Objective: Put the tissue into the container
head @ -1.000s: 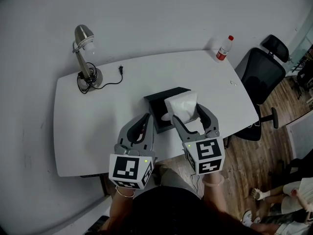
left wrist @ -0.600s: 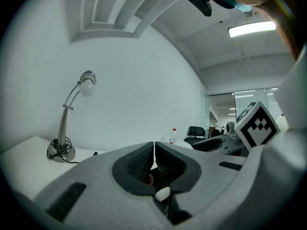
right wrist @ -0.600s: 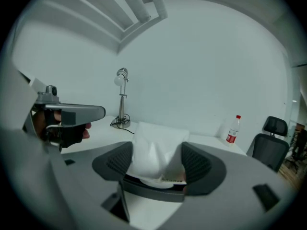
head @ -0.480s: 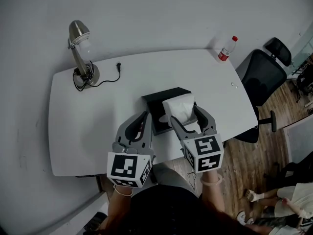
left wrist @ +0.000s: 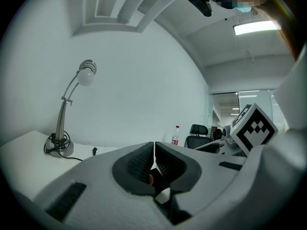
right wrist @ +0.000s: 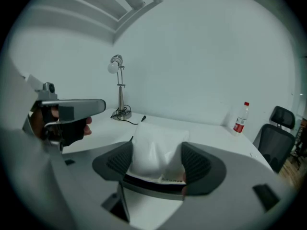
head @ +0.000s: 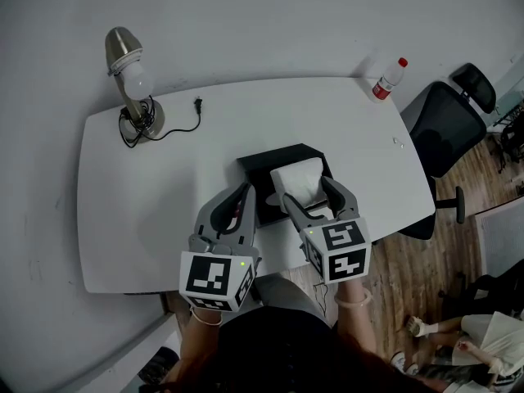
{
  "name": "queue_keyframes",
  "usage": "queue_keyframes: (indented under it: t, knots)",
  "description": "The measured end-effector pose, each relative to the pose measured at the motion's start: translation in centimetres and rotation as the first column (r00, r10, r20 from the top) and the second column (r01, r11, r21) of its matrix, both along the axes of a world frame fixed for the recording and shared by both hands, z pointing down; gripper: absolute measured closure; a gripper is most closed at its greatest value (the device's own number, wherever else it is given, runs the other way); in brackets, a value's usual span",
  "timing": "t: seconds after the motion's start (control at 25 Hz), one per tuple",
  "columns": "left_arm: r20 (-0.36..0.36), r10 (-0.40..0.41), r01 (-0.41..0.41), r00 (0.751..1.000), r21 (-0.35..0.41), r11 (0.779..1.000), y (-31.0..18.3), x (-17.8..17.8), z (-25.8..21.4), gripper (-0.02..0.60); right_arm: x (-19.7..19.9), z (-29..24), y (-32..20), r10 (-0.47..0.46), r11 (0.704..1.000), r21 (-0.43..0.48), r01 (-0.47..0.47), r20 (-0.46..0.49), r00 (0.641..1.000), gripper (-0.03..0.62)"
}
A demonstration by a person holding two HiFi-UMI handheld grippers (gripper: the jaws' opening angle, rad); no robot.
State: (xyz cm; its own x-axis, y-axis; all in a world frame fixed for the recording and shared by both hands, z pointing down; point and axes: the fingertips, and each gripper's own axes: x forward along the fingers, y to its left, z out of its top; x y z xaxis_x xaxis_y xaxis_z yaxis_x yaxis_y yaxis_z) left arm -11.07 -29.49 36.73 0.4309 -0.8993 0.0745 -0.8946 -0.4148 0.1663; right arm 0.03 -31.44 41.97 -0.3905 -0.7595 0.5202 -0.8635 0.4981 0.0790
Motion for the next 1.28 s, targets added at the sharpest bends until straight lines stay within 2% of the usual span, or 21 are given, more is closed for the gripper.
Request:
queue_keyframes:
  t: [0.56,1.28]
  knots:
    - [-0.012,-0.018,0.017,1.0,-0.053,0.998,-2.1,-0.3,2.0,0.552,-0.9,3.4,-1.5,-0.019,0.991,-0.134,0.015,-0.032,0.999,0.255]
    - [-0.036,0.001,-0.004,0.999,-0.093,0.996,-4.1,0.1,3.8,0.552,-1.2,7.3,-2.0,-0.053,0.959,-0.282,0.016,-0.124,0.991,0.255]
